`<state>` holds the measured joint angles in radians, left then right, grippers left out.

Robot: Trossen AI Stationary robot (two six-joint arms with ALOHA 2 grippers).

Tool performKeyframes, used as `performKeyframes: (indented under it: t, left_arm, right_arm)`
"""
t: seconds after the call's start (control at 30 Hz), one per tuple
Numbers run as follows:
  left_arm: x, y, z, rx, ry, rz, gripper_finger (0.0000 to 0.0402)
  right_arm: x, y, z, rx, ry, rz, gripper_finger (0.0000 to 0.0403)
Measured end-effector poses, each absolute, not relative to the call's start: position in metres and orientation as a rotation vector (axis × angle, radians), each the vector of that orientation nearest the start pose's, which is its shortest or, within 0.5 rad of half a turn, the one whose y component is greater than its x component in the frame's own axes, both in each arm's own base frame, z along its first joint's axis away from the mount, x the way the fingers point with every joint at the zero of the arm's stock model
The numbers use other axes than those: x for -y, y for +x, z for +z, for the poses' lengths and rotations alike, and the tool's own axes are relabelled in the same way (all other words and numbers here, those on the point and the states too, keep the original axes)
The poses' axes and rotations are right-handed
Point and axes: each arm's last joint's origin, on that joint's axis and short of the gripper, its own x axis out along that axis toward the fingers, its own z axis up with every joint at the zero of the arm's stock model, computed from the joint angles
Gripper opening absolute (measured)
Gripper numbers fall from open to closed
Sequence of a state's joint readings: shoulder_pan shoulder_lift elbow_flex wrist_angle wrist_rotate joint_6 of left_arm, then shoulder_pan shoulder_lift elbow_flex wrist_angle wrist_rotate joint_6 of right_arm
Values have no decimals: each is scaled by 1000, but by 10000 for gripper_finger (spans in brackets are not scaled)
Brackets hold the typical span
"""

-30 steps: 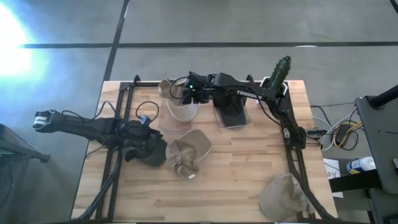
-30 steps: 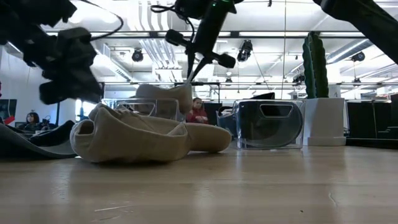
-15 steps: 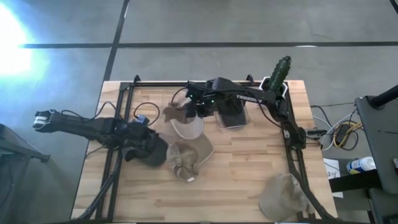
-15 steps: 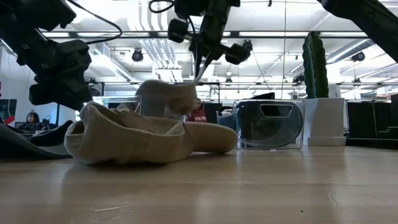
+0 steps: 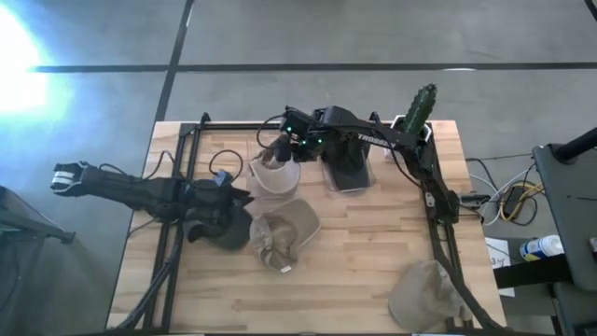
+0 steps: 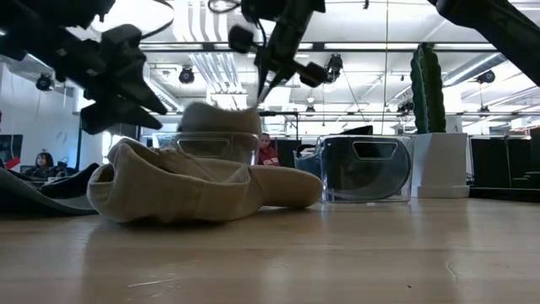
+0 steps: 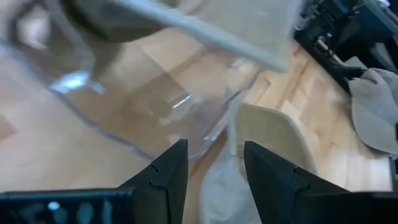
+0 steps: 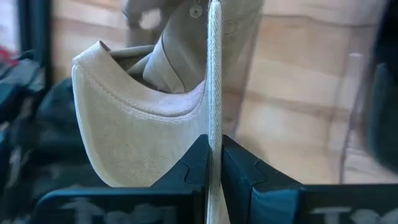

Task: Pick & Place hat
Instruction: Put the left brown cap into the left transparent bin

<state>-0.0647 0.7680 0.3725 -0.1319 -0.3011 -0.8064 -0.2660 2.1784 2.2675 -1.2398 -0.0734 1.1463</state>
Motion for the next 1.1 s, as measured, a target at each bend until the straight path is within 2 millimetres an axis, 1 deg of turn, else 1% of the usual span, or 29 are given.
performKeyframes:
  t: [0.17,0.27,0.33,0.5,0.57,0.67,0.73,0.87,0.97,1.1]
  left_arm:
    - [5,177,193,-413,-707,370,149]
    - [6,186,190,-418,-719,335,149]
    - [7,191,189,-416,-728,310,149]
    - [9,196,197,-407,-720,275,149]
    - [9,198,207,-382,-710,260,149]
    - [9,198,223,-364,-690,235,149]
    - [9,197,231,-393,-665,236,149]
    - [9,194,245,-485,-603,257,149]
    - [9,189,249,-588,-568,288,149]
    - [8,184,250,-655,-547,314,149]
  right_arm:
    - [122,437,288,-935,1213,-928,25]
    - [122,439,281,-903,1292,-993,25]
    - [121,442,278,-899,1306,-1003,25]
    - [116,446,277,-897,1217,-963,25]
    - [114,448,277,-915,1129,-916,25]
    - [111,453,279,-949,942,-768,26]
    - [107,457,280,-941,889,-711,31]
    - [104,461,280,-917,875,-678,44]
    - [103,462,280,-920,851,-654,49]
    - [102,462,280,-940,789,-622,51]
